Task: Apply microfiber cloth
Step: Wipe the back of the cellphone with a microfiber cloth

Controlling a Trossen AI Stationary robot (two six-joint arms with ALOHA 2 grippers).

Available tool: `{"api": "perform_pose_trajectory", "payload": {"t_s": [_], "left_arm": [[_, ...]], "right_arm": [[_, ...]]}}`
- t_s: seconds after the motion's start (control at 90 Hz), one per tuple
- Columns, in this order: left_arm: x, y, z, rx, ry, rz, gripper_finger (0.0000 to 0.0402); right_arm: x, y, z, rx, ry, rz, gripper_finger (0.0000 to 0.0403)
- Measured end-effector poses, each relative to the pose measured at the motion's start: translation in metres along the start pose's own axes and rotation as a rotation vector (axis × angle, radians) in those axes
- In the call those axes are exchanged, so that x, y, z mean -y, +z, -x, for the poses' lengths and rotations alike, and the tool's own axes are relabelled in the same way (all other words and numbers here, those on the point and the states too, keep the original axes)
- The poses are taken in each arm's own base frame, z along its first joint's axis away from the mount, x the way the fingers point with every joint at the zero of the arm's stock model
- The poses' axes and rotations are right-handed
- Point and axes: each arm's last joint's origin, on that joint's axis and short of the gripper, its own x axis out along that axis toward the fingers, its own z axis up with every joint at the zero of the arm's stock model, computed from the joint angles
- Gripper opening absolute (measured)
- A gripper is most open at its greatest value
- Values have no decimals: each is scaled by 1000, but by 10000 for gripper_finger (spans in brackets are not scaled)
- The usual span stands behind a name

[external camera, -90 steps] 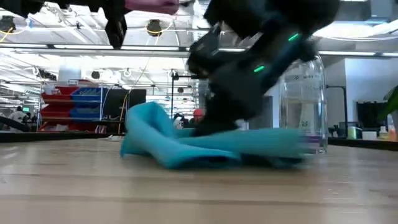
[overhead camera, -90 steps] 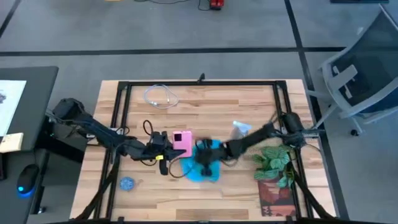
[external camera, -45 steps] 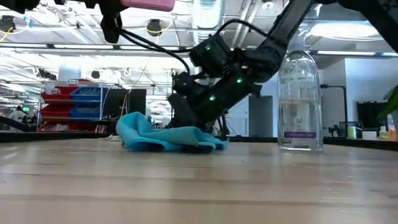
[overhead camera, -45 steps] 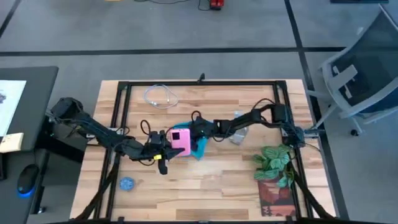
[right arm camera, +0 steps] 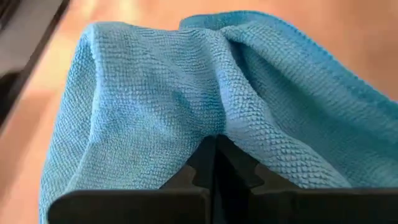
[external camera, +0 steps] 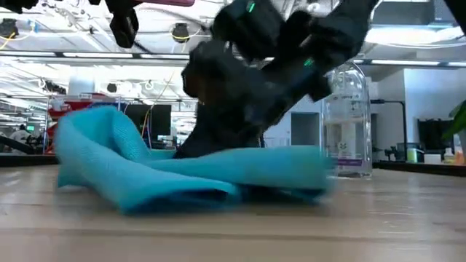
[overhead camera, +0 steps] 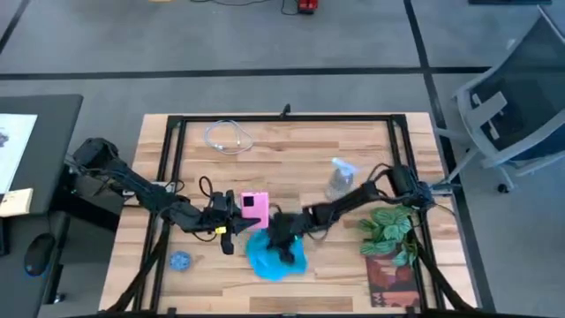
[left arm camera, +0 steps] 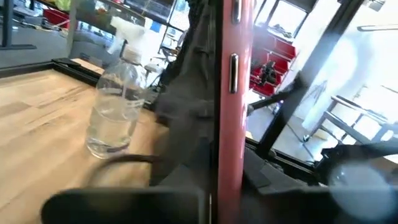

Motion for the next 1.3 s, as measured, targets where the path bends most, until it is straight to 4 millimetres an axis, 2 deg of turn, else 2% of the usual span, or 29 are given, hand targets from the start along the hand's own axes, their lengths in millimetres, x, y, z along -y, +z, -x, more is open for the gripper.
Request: {"api": "perform_pose_trajectory", "payload": {"t_s": [0.133,0.344,0.511,0.667,0.767,0.911,1.0,1.078,1.178,1.3], "left_arm": [[-1,-4,2,-24,37,1,7],[2,-9,5,-44,41,-2,7],[4,-13,4,-51,42,16,7],[3,-37,-3,-112,68,52,7],[5,-62,-7,-160,66,39,7],[10,-90,-20,-224,94,43,7],[11,-105,-39,-267,120,19,7],[8,-114,-54,-376,130,4,7],[4,-113,-68,-527,224,-29,7],[3,-89,-77,-685,340,-132,7]], "right_arm": [[-15,6,10,45,-104,34,0],[-16,30,49,84,-218,47,11],[-13,47,82,97,-273,68,86],[-26,62,126,115,-291,81,162],[-44,56,151,68,-357,74,184],[-74,43,178,49,-429,79,187],[-93,37,186,81,-456,97,181],[-105,32,187,93,-457,119,174],[-119,25,189,100,-431,136,167],[-129,18,184,81,-417,155,161]]}}
